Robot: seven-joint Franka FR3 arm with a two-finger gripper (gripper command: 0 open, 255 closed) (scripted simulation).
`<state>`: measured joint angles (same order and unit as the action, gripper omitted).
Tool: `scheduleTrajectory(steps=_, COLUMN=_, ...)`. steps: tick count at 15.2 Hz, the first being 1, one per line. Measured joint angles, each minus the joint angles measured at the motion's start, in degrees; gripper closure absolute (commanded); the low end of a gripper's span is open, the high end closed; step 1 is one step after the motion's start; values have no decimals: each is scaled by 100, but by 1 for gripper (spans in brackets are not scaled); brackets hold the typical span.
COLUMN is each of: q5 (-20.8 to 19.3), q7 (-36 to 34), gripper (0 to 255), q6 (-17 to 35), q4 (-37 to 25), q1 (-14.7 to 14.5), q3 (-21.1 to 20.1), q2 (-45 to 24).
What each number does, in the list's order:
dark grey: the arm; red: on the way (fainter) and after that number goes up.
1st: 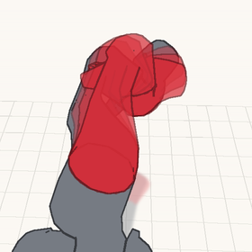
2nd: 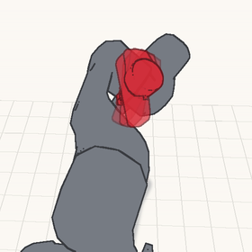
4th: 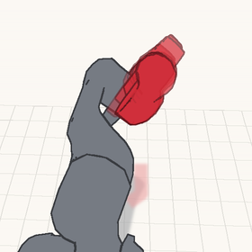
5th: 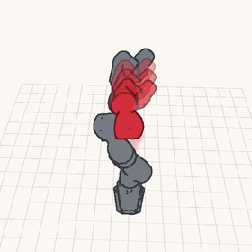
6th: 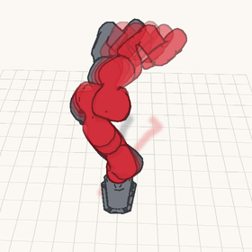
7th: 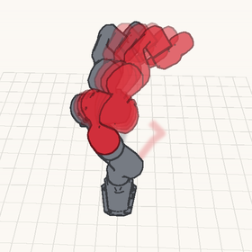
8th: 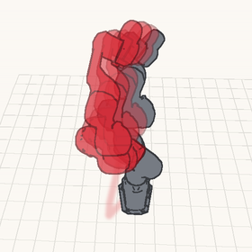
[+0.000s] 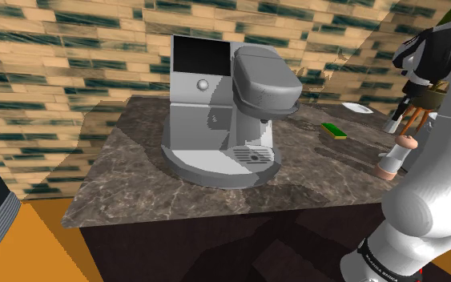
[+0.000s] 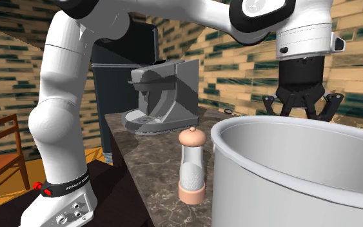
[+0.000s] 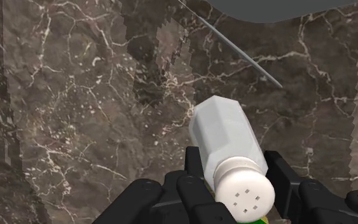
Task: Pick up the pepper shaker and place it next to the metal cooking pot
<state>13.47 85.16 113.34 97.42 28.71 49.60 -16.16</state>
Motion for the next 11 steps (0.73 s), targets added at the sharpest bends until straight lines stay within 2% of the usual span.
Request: scheduleTrajectory(steps=11, q5=239, q7=154, gripper=255, q6=753, q4=616, q1=30, q3=-117, q2=-213)
